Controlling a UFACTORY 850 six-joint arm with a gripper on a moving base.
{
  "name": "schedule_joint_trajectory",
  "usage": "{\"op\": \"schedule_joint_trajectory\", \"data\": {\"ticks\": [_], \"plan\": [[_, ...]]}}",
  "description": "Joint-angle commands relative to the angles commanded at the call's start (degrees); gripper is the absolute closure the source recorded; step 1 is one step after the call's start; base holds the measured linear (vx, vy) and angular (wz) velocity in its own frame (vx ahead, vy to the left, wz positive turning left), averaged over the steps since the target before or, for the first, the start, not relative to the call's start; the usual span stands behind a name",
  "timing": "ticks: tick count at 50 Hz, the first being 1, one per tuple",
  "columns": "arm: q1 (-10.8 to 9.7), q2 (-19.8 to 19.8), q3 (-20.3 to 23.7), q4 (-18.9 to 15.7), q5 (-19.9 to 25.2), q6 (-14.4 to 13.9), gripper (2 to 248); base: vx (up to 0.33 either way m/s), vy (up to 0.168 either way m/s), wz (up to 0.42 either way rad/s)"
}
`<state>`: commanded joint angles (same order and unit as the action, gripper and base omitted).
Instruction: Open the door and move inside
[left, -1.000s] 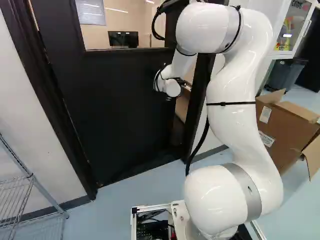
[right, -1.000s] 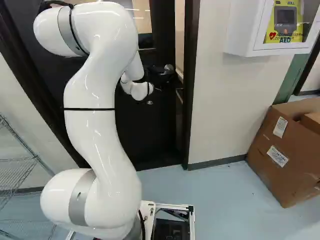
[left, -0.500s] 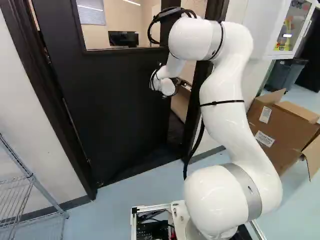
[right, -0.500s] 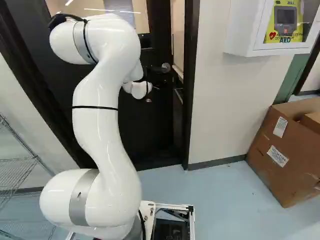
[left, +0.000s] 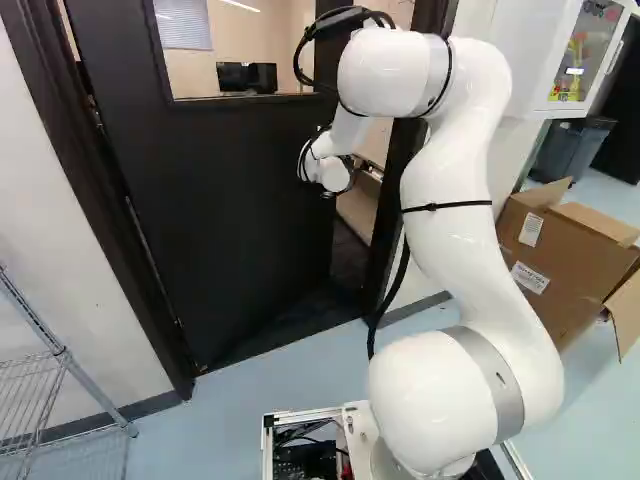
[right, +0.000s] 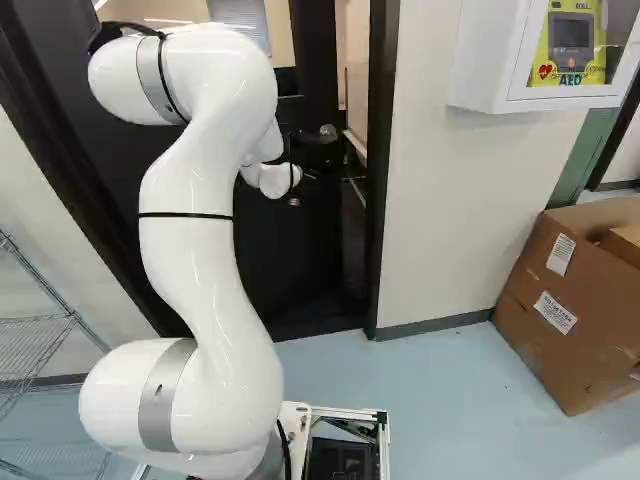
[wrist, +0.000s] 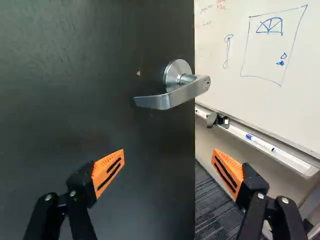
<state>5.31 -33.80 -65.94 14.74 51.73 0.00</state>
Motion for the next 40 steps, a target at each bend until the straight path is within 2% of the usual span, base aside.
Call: {"op": "schedule_joint_trajectory", "data": {"ticks": [9,17,31,40], "plan": [[0.8,2.4,3.2,-1.1,-0.1,0.0,3,0.000,0.000,0.000],[1.5,4.5,6.0,-3.7,-1.0,0.0,3,0.000,0.000,0.000],[2.9,8.0,10.4,-10.9,-3.3,0.0,3,0.000,0.000,0.000],[3.9,8.3,10.7,-16.2,-5.1,0.0,3,0.000,0.000,0.000]]}}
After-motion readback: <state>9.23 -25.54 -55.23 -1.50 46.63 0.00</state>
